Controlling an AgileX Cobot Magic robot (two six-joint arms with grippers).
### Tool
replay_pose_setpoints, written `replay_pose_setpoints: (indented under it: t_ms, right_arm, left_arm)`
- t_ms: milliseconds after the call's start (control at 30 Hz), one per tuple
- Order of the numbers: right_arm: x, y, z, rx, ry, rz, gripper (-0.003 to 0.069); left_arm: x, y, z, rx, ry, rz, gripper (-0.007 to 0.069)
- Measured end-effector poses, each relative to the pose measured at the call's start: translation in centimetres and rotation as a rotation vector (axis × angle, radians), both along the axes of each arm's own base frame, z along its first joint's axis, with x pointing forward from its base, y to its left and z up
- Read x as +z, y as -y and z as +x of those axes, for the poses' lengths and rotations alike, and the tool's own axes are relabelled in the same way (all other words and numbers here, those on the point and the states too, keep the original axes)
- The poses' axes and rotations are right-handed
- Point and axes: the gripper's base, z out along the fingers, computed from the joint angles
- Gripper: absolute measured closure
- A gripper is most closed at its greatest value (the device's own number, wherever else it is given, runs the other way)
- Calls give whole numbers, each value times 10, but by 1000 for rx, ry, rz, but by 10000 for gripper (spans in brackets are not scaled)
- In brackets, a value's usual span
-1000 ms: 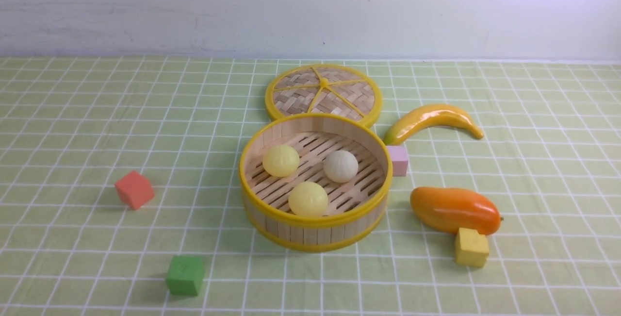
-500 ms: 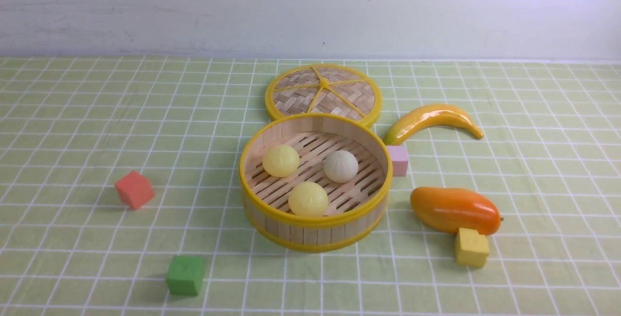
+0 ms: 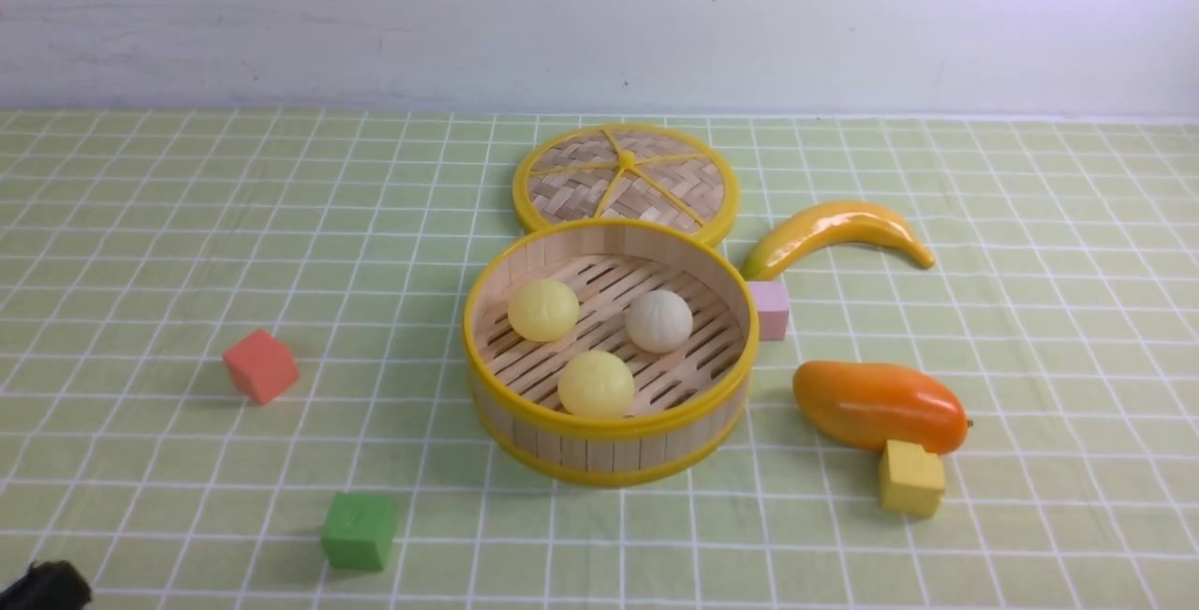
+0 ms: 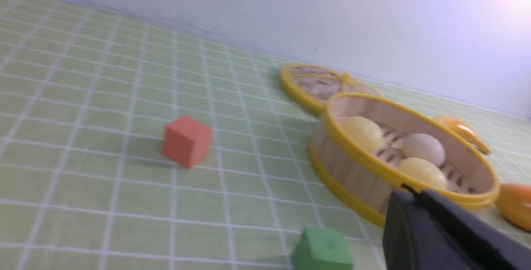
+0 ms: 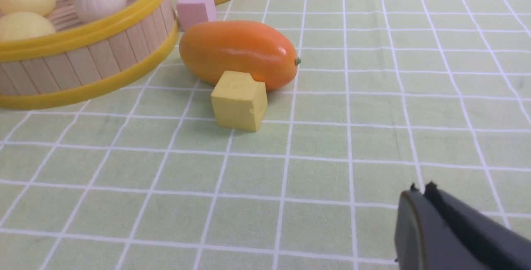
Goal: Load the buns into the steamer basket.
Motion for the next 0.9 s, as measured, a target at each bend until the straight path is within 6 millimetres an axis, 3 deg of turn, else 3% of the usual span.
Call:
replay_pose_setpoints:
  t_ms: [267,900]
  right_arm:
    - [0,0,0,0,2,0,653]
    - [0,0,0,0,2,0,634]
  left_arm:
    - [-25,-5,-5,102,-279,-47,638]
    - [-26,-5,-5,106,-283,-62,638]
